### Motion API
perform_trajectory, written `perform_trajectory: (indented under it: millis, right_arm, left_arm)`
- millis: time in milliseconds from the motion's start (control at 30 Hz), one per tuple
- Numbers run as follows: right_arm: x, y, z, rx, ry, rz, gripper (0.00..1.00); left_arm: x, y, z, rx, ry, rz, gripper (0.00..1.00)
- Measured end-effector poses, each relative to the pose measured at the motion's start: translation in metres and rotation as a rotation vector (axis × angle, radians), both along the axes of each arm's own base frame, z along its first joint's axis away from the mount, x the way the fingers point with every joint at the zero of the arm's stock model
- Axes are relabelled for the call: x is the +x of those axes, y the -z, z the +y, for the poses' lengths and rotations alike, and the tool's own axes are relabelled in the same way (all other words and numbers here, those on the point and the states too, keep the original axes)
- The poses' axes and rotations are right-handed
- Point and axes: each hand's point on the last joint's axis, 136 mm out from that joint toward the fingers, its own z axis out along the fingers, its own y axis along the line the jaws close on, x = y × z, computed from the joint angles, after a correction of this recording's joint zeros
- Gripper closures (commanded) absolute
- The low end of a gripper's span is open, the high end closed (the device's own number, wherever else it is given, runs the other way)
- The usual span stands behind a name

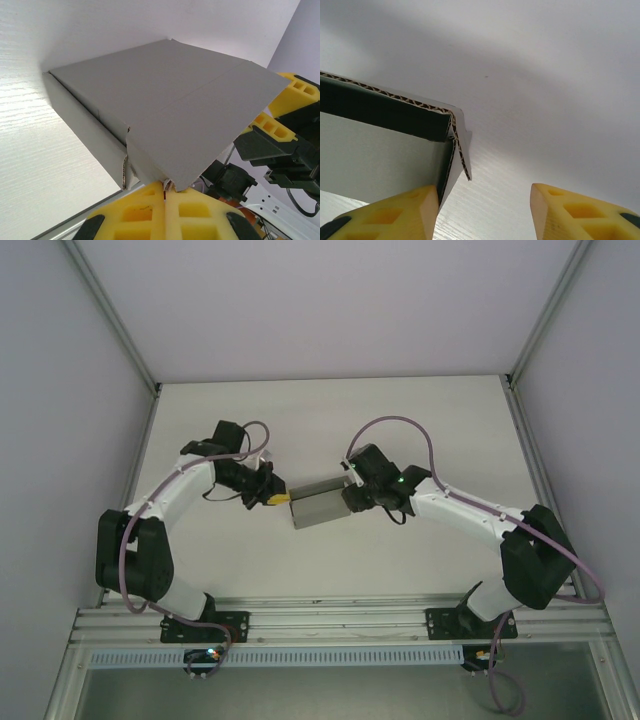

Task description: Assemble paper box

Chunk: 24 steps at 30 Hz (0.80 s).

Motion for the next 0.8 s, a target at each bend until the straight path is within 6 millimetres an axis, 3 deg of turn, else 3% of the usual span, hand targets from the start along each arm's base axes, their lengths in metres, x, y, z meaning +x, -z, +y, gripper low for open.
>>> perform_trajectory:
  millis: [333, 500, 633, 800]
  right_arm:
    - [-0.002, 0.001, 0.001, 0.018, -0.01, 0.022, 0.46]
    - [-0.003, -0.002, 0.003, 0.043, -0.002, 0.028, 0.45]
    - [-0.01, -0.012, 0.014, 0.112, -0.036, 0.039, 0.44]
    - [-0.016, -0.038, 0.022, 0.193, -0.072, 0.008, 0.44]
  left_arm:
    - [-0.007, 0.005, -0.004, 0.06, 0.087, -0.063, 1.0]
    - [-0.019, 0.02, -0.005, 0.179, 0.176, -0.121, 1.0]
    - [-0.036, 0.035, -0.004, 0.274, 0.248, -0.129, 1.0]
    - [-0.035, 0.04, 0.0, 0.297, 0.241, -0.134, 1.0]
